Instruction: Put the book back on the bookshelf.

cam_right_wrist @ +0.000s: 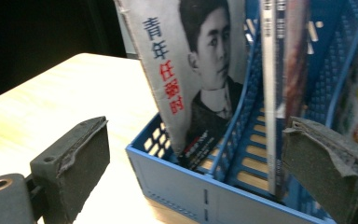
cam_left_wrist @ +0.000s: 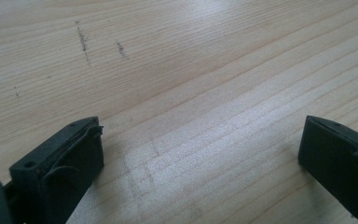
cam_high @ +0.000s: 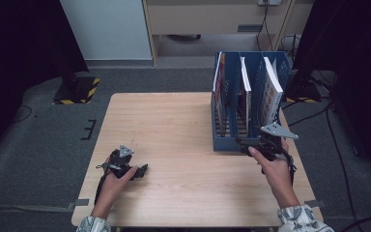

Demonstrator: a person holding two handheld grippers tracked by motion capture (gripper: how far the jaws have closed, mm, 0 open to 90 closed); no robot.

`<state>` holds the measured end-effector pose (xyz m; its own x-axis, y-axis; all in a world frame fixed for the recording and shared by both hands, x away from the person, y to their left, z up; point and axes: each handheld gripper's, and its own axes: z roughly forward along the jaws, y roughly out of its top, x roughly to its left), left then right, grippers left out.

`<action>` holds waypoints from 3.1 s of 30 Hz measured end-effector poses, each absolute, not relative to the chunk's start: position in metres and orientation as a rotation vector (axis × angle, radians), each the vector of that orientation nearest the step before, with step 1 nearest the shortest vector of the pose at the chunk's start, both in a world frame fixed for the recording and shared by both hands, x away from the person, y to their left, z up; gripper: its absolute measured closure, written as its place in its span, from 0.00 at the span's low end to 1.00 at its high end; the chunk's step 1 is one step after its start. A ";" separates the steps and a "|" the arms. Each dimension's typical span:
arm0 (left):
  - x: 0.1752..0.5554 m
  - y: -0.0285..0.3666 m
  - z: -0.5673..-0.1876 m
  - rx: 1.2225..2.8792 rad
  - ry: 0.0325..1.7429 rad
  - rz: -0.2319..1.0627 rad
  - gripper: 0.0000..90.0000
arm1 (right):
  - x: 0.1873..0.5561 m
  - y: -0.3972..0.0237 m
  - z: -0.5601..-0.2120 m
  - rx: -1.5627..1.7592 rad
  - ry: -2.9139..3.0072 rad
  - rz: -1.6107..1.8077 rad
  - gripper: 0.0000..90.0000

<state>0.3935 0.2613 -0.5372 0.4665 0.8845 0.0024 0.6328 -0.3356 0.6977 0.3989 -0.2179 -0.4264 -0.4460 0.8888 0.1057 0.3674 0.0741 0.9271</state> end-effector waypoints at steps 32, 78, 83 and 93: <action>0.396 0.259 -0.537 2.089 1.249 0.511 0.00 | 0.382 -0.172 -0.447 1.163 2.024 1.377 0.09; 0.396 0.258 -0.537 2.090 1.244 0.508 0.00 | 0.405 -0.081 -0.482 1.060 2.206 1.348 0.09; 0.396 0.258 -0.537 2.089 1.244 0.508 0.00 | 0.413 -0.066 -0.497 1.063 2.272 1.277 0.11; 0.396 0.258 -0.537 2.090 1.242 0.508 0.00 | 0.425 -0.053 -0.520 1.124 2.371 1.191 0.12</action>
<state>0.3958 0.2582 -0.5372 0.4772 0.8788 0.0022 0.6286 -0.3431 0.6979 0.4246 -0.0531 -0.5197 -0.6672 0.7375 0.1048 0.5244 0.3650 0.7692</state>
